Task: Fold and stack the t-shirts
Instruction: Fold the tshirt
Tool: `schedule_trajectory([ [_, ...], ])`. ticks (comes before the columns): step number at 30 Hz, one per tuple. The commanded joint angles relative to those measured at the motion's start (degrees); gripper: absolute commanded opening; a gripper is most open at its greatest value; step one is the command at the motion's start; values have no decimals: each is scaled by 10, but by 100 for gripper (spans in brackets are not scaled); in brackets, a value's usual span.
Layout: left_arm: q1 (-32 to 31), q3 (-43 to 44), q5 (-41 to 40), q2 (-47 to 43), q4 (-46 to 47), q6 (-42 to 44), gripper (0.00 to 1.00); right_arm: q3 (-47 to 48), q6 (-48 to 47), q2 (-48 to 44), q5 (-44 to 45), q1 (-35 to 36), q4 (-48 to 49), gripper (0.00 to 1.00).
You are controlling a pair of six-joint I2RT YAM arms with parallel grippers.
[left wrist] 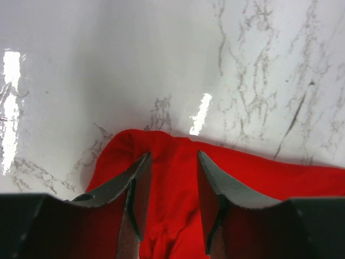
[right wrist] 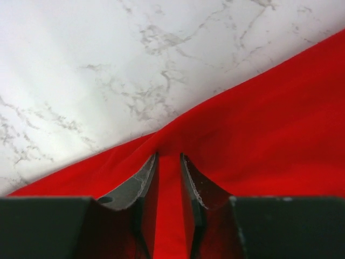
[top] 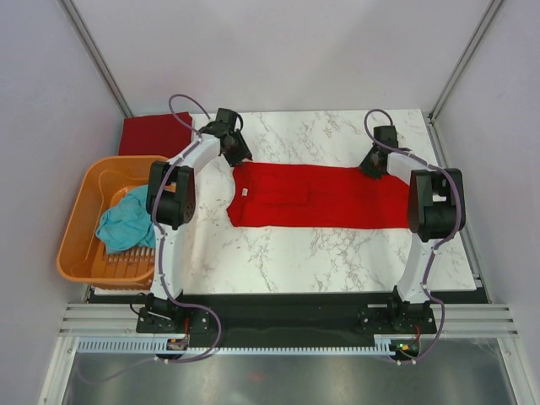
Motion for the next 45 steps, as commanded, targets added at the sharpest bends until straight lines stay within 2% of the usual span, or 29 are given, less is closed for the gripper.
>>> schedule_trajectory([
  [1,8,37,53,-37,-7,41,47,47,-41,-44,-24,15,-48,30],
  [6,4,-4,73,-135,-9,40,48,34,-54,-119,-49,16,-94,32],
  [12,-28,-137,68,-242,-10,38,48,-24,-86,-204,-94,17,-114,34],
  [14,-55,-186,49,-262,-9,39,46,-7,-110,-217,-84,19,-159,34],
  [16,-74,-221,50,-275,-8,38,44,10,-114,-232,-79,20,-192,34],
  [20,-124,-251,34,-260,-8,33,34,12,-105,-275,-88,24,-193,34],
  [24,-133,-273,1,-239,-8,17,31,7,-100,-299,-63,29,-206,34],
  [31,-132,-260,-68,-169,-9,0,29,18,-95,-292,-51,33,-205,34],
  [38,-110,-216,-94,-101,-9,-1,30,62,-54,-269,-55,33,-180,34],
  [41,-86,-165,-93,-55,-9,2,31,75,-32,-255,-48,34,-162,34],
  [44,-73,-76,-93,4,-9,18,31,90,-19,-248,-40,33,-143,34],
  [45,-72,-19,-104,24,-9,26,31,98,-15,-243,-38,33,-134,34],
])
